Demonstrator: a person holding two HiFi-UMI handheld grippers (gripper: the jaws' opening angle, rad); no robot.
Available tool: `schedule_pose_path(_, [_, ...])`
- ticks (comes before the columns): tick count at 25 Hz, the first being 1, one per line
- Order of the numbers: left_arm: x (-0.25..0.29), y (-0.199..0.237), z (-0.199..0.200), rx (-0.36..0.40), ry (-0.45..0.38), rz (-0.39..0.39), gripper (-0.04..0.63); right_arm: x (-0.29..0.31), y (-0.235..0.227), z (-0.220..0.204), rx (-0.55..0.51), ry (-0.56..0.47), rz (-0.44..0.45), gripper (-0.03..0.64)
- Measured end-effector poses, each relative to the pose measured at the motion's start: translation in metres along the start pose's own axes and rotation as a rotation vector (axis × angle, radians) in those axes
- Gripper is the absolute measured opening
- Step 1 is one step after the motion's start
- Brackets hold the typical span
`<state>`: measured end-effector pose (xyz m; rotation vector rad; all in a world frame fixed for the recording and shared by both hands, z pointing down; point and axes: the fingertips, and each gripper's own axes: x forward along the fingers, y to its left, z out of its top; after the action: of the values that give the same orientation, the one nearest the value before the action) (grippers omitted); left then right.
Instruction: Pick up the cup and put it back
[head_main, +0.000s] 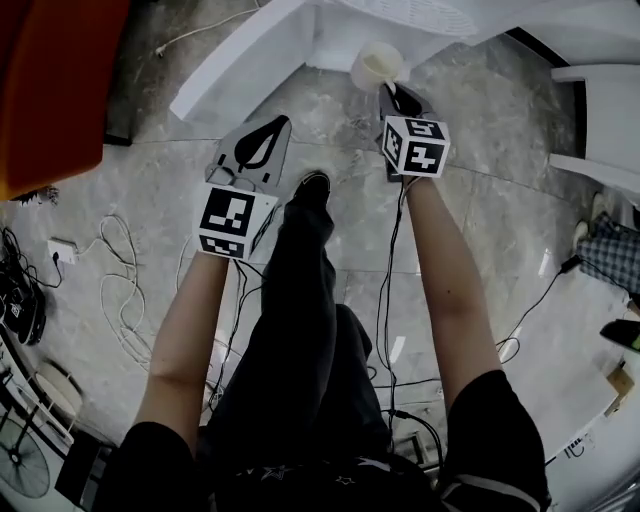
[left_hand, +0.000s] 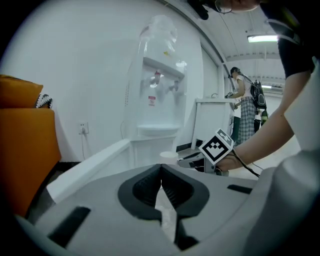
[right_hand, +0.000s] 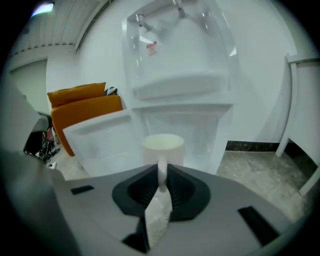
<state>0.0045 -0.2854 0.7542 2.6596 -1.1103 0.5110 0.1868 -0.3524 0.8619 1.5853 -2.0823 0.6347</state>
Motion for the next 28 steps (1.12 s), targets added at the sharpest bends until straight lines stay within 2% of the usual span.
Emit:
schedule_pose_path(5, [-0.078,-0.047,0.059,-0.008,-0.013,-0.019,0.009,-0.133,0.034,0.038,-0.010,-0.045,0.013,0.052])
schedule_pose_path(10, [-0.174,-0.099,0.130,0.024,-0.040,-0.035,0.009,-0.269,0.060,0.088,-0.007,-0.107,-0.008,0.052])
schedule_pose_path(14, [-0.254,-0.134,0.176,0.015,-0.059,-0.047,0.009,-0.363,0.081,0.127,0.015,-0.171,-0.037,0.052])
schedule_pose_path(20, [-0.345,-0.161,0.206,-0.013,-0.060,-0.042,0.009,-0.466,0.096,0.151,0.079,-0.223,-0.080,0.051])
schedule_pose_path(24, [-0.388,-0.157,0.221,-0.027,-0.075,-0.035,0.009,-0.516,0.112,0.158,0.083,-0.230,-0.126,0.051])
schedule_pose_path(28, [-0.424,-0.148,0.234,-0.010,-0.092,-0.050,0.009,-0.557,0.153,0.170,0.077,-0.252,-0.151,0.049])
